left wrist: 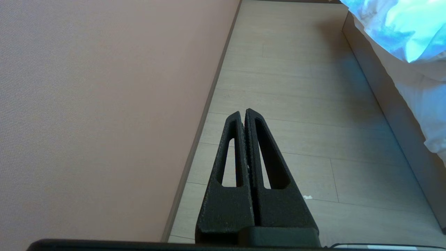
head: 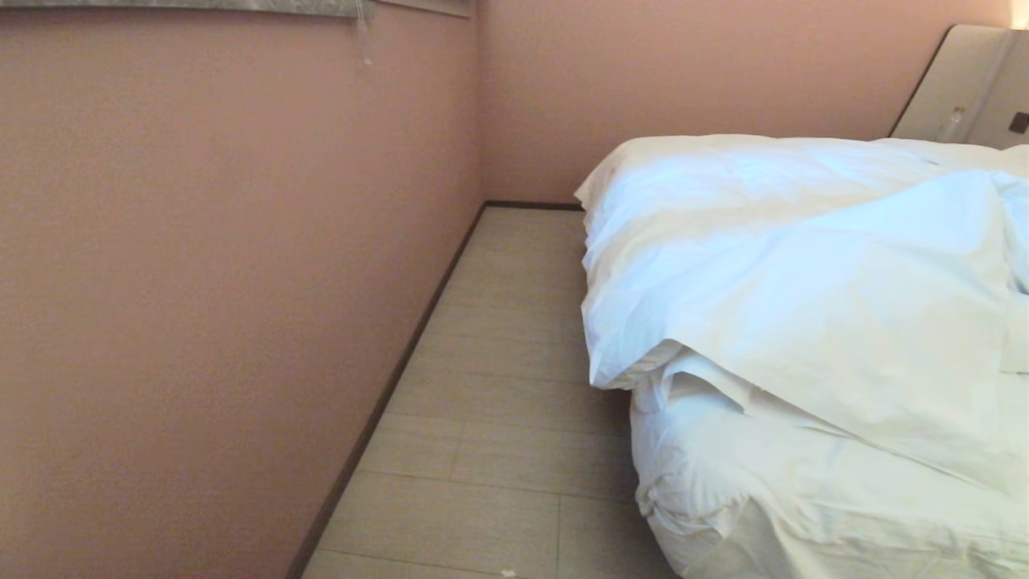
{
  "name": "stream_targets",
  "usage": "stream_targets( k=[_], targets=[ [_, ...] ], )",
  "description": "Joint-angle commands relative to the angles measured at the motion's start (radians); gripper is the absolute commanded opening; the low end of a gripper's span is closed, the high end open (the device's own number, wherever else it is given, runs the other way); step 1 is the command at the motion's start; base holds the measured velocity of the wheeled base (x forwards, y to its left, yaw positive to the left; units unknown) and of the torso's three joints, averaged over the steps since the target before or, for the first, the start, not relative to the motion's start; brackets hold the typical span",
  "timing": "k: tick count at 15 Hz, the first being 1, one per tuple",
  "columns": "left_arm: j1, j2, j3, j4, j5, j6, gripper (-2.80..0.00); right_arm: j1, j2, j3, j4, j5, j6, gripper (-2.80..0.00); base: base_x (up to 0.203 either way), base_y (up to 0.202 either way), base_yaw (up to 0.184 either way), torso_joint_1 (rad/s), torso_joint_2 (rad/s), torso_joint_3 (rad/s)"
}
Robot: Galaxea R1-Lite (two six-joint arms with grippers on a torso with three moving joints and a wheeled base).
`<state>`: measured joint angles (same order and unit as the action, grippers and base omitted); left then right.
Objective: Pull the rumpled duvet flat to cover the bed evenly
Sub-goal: Hold the folded corner of the quilt
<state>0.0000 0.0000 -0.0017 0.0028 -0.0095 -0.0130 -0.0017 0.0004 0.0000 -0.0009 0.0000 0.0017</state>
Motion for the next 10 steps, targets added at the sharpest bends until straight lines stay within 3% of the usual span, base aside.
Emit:
stream_targets(
  k=[1,3,7,10],
  targets=[
    [0.000,0.000,0.000,0.000,0.002,-0.001,-2.80,0.000,0.000,0.000,-0.001,0.000,0.000,-2.80,0.000,0.000,0.000,0.000,0.00,0.000],
    [0.000,0.000,0.000,0.002,0.002,-0.001,-2.80,0.000,0.000,0.000,-0.001,0.000,0.000,-2.80,0.062,0.000,0.001,-0.004,0.00,0.002],
    [0.000,0.000,0.000,0.000,0.000,-0.008,-2.80,0.000,0.000,0.000,0.001,0.002,0.000,-2.80,0.179,0.000,-0.001,0.002,0.00,0.001],
    [0.000,0.000,0.000,0.000,0.000,-0.008,-2.80,0.000,0.000,0.000,-0.001,0.000,0.000,-2.80,0.000,0.000,0.000,0.000,0.00,0.000]
  ],
)
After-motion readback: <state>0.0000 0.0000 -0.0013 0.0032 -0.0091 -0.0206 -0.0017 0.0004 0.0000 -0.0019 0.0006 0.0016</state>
